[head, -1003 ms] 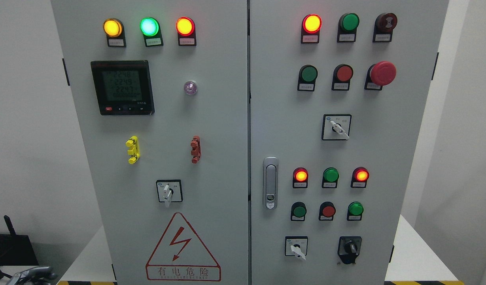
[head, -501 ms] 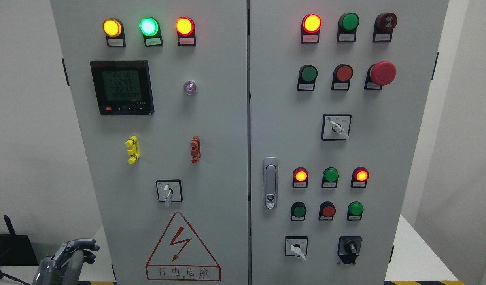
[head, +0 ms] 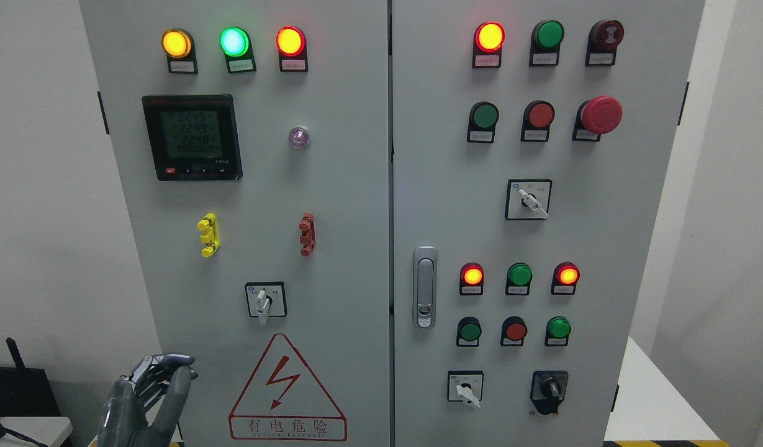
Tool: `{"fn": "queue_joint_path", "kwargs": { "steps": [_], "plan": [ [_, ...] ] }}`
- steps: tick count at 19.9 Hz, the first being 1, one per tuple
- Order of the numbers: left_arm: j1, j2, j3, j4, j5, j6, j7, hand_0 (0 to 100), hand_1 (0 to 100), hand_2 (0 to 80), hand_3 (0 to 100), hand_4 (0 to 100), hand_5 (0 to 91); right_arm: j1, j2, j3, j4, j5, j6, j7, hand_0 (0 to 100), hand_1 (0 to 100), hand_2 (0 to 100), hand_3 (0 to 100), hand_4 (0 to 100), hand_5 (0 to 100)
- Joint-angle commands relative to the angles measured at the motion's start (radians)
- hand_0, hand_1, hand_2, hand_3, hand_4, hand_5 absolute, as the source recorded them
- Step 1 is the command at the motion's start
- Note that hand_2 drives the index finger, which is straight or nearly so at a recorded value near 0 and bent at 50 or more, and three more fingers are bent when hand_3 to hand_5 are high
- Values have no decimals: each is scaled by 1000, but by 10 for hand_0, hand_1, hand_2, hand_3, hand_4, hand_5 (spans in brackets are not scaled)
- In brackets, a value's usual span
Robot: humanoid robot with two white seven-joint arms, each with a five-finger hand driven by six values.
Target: Turn on light switch 1
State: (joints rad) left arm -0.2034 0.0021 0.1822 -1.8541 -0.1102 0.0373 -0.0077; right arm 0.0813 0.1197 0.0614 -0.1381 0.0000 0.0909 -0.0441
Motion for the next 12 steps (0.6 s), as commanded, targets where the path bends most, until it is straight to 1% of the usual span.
{"fn": "queue_joint_path", "kwargs": {
  "steps": [1,3,5,7,10,12],
  "plan": [
    [-31,-76,-124,-36,-61,47,31,39,389,493,699,722,674,0,0,0,0,-17,0,0,120,389,0,0,0,0],
    [-39,-77,-142,-34,-98,65,64,25,404,502,709,728,680,0,0,0,0,-17,0,0,120,389,0,0,0,0],
    [-51,-79,-159,-34,-118,97,121,19,411,512,714,732,688,0,0,0,0,-17,0,0,120,389,0,0,0,0],
    [-79,-80,-167,-34,-120,142,159,16,417,517,716,734,692,0,0,0,0,-17,0,0,120,389,0,0,0,0],
    [-99,-80,-185,-34,-120,196,202,12,428,530,727,741,700,0,0,0,0,-18,0,0,120,389,0,0,0,0],
    [-112,-82,-200,-34,-120,234,233,11,456,532,731,746,703,0,0,0,0,-18,0,0,120,389,0,0,0,0]
  ]
}}
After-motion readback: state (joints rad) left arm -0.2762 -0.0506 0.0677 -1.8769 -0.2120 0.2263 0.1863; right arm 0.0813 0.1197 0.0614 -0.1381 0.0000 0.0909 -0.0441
